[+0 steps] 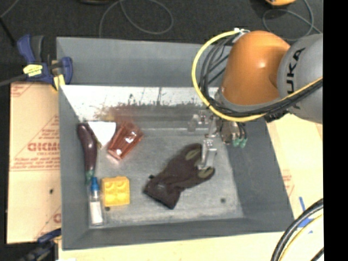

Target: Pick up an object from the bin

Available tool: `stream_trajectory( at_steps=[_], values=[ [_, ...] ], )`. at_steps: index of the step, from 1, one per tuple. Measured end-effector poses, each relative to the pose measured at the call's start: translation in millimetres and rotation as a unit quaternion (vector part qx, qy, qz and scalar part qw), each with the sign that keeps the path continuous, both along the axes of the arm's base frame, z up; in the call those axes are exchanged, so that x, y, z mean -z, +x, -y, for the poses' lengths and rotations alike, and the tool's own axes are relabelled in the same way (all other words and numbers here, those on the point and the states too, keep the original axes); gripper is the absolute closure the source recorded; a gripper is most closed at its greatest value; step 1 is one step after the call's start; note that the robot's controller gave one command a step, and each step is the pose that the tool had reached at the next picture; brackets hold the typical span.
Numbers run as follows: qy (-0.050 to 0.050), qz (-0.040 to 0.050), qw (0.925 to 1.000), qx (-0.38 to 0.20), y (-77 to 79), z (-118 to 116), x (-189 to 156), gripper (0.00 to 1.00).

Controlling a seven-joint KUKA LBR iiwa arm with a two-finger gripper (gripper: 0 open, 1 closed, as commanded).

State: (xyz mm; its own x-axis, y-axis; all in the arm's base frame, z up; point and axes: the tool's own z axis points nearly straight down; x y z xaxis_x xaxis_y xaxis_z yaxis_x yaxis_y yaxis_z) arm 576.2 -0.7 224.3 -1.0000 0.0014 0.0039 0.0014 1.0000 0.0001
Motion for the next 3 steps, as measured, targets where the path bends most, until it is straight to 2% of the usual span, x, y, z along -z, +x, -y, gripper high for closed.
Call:
stream_trajectory(
  at_steps=[1, 2, 3],
  values=[
    [0.000, 0.0041, 1.0000, 0.000, 1.2, 0, -5, 0.00],
    [0.000, 0.0063, 0.9991, -0.043, -9.0, 13, 20, 0.00],
    [-0.001, 0.0066, 0.9966, -0.082, -19.9, 22, 85, 0.00]
  ],
)
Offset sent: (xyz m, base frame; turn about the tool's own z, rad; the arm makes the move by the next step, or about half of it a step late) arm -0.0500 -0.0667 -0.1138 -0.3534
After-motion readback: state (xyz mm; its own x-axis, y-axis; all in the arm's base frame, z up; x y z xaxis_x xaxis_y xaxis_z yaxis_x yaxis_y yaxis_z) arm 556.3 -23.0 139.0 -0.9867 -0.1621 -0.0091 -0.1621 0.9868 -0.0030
